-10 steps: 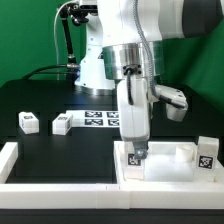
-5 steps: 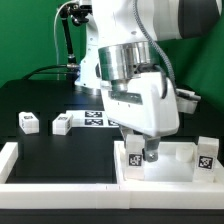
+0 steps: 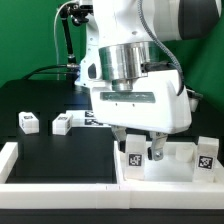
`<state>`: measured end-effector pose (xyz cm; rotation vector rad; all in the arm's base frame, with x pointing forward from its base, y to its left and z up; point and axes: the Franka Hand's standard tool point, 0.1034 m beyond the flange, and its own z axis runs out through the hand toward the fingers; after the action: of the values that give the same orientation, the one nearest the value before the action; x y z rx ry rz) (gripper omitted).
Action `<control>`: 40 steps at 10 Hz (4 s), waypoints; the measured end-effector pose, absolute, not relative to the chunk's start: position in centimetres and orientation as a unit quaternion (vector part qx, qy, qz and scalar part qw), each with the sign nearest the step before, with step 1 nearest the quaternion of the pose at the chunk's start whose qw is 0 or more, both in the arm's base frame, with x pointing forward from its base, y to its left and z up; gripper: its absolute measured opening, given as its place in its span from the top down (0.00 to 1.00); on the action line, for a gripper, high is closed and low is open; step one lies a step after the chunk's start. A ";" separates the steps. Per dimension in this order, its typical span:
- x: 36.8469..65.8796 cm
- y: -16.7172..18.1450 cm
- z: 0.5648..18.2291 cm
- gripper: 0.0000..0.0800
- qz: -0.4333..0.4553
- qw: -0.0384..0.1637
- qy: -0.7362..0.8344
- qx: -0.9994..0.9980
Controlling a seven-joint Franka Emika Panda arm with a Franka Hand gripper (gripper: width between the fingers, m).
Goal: Assemble square table
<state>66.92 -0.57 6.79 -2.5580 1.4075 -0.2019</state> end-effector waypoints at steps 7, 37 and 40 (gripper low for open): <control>66.7 -0.6 6.8 0.54 -0.066 0.081 0.364 -0.926; 65.3 -0.9 7.4 0.52 -0.042 0.041 0.181 -0.982; 65.1 -0.7 7.2 0.91 -0.034 0.045 0.270 -0.961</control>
Offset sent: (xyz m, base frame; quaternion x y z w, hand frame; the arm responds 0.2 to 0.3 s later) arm 0.0000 0.0000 0.0000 0.0000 0.0000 0.0650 0.9979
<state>65.12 -0.69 7.25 -2.9364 0.8265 -0.1052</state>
